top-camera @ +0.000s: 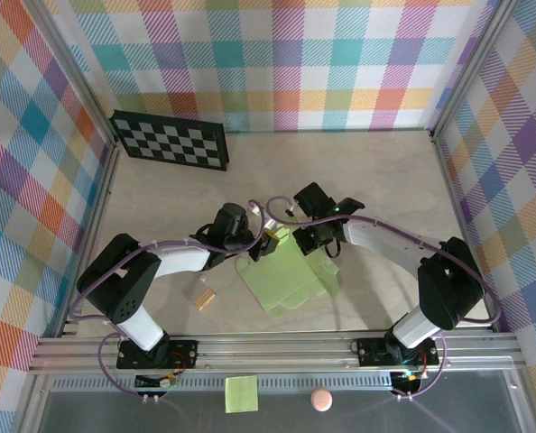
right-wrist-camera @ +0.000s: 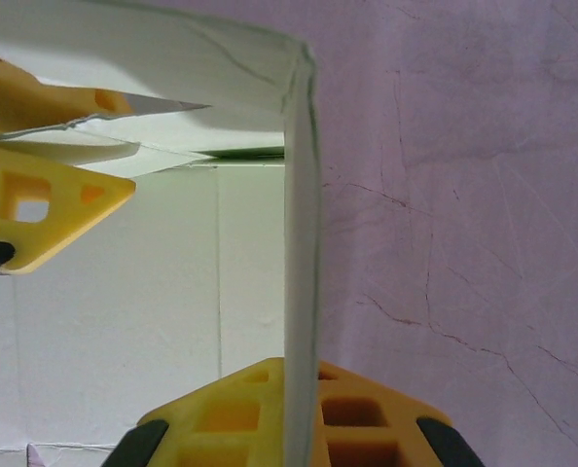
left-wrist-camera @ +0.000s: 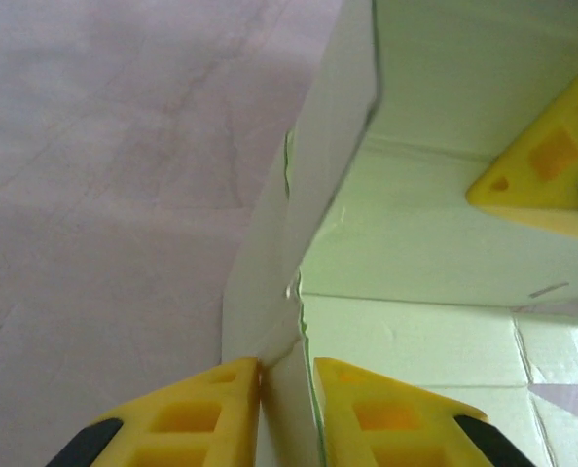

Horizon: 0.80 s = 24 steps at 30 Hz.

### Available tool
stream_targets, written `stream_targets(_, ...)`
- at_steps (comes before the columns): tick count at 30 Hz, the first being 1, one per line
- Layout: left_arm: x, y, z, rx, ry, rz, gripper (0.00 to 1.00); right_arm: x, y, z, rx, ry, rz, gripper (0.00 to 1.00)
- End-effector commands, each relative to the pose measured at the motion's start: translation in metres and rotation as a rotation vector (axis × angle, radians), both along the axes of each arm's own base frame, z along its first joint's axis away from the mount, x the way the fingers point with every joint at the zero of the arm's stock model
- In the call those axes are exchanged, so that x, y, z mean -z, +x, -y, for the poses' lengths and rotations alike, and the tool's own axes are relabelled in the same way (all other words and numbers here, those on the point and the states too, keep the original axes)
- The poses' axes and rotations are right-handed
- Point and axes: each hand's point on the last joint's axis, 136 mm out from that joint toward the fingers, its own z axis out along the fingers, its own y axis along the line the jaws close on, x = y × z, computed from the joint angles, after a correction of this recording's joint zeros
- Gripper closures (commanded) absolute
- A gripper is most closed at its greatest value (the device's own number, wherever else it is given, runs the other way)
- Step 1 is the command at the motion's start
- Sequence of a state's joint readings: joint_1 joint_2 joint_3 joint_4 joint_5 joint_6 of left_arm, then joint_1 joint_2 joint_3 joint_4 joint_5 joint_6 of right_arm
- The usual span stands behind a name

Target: Fold the paper box

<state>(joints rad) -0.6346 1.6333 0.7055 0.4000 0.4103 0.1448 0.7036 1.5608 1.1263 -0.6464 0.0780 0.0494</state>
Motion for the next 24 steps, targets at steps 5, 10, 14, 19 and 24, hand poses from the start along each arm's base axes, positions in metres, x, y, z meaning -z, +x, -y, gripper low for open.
stream_targets(5,0.02,-0.008,-0.003,-0.012,0.021,-0.012,0.85,0.008,0.002,-0.001,0.001,-0.038,-0.001,1.0)
stream_targets(10,0.028,-0.003,-0.01,-0.055,0.058,0.006,0.88,-0.003,0.005,0.003,0.004,-0.054,0.025,0.94)
stream_targets(14,0.031,0.001,-0.013,-0.073,0.081,0.025,0.9,-0.011,0.006,0.005,-0.001,-0.062,0.046,0.89)
stream_targets(19,0.035,0.002,-0.012,-0.069,0.092,0.02,0.92,-0.021,0.005,0.007,-0.005,-0.063,0.055,0.81)
stream_targets(24,0.033,0.001,-0.011,-0.064,0.09,0.022,0.93,-0.036,0.004,0.008,-0.012,-0.048,0.08,0.75)
